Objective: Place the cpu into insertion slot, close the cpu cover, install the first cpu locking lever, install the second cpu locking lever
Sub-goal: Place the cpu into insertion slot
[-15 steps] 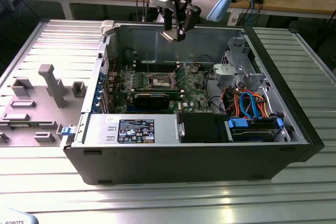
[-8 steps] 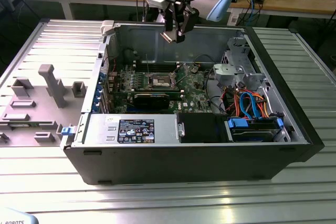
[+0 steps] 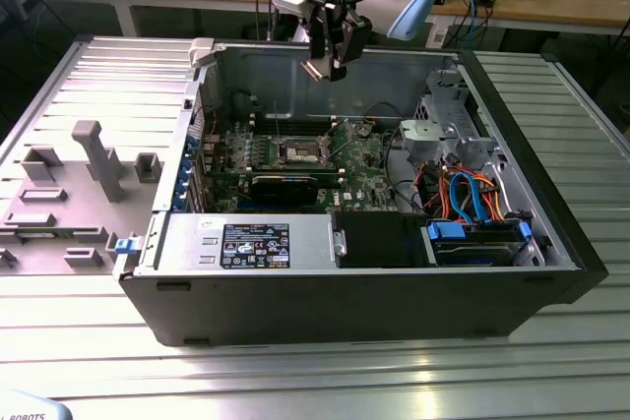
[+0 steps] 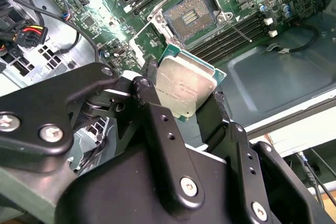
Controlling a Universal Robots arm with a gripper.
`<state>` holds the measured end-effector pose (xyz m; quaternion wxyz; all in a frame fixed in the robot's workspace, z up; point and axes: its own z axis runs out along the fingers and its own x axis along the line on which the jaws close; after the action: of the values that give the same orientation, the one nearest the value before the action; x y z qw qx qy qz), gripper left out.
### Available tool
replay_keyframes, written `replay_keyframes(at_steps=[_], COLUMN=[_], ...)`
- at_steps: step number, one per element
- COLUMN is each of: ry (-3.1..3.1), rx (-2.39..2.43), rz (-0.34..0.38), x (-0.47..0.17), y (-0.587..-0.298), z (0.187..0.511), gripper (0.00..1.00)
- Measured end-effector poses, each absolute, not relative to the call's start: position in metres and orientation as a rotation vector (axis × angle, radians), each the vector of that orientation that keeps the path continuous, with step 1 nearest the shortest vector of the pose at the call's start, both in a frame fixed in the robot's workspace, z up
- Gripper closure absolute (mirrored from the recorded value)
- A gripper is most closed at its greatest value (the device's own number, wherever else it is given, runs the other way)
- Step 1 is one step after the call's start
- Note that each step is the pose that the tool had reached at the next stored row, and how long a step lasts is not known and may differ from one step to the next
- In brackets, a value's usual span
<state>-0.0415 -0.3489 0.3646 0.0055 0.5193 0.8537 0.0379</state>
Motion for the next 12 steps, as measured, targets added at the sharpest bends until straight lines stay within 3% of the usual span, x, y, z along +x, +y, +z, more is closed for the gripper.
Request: replay_keyframes(at_steps=[12], ry=[2.663], rx=[1.641], rz=[0.119], x=[-0.0416], y=[-0.3489], z=[0.3644], gripper=[0.46])
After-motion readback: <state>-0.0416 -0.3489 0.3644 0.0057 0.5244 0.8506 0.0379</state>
